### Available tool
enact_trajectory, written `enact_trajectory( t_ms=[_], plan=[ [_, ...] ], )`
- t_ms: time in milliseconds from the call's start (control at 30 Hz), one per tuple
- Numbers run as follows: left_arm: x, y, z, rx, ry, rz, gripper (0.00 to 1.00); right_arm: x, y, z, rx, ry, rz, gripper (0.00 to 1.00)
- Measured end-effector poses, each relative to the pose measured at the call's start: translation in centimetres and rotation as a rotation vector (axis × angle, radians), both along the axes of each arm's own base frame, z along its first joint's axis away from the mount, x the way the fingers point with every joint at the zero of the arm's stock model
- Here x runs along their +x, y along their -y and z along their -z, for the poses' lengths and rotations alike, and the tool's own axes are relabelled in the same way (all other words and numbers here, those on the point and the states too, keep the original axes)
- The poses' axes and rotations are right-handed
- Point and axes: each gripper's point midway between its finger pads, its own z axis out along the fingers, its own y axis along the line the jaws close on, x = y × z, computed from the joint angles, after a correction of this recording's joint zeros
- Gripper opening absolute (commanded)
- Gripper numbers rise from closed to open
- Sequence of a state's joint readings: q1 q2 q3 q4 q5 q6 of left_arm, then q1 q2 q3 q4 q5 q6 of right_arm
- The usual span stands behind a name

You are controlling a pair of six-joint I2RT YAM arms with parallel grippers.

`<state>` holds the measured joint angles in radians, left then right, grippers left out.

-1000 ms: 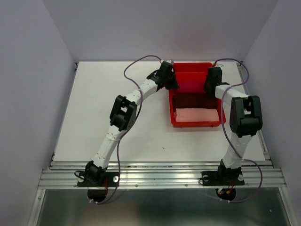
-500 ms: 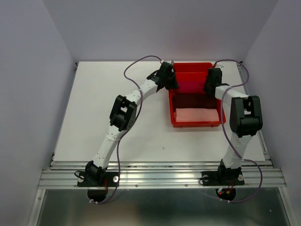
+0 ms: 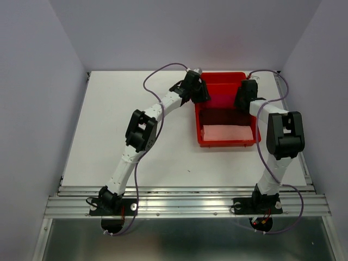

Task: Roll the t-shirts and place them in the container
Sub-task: Place the T-shirt in the bin.

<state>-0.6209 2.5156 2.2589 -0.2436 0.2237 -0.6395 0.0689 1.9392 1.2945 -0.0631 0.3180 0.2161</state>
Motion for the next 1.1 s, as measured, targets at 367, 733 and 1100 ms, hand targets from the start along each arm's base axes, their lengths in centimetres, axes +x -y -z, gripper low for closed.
enact_trajectory(
  t_ms=[367,733,1100],
  plan=[
    [-0.2,-0.1,-0.5,0.002,0.000,0.007,0.50,-0.4,0.0,-6.3,0.014,0.120,-0.008,0.85],
    [-0.8,-1.1,-2.6,0.009,-0.005,-0.001,0.50,4.0,-3.2,-10.2,0.095,0.194,-0.093,0.84],
    [-1.8,-2.8,-9.3,-0.028,0.070,-0.020,0.50,8.9,-9.4,-4.2,0.185,0.118,-0.184,0.84]
  ],
)
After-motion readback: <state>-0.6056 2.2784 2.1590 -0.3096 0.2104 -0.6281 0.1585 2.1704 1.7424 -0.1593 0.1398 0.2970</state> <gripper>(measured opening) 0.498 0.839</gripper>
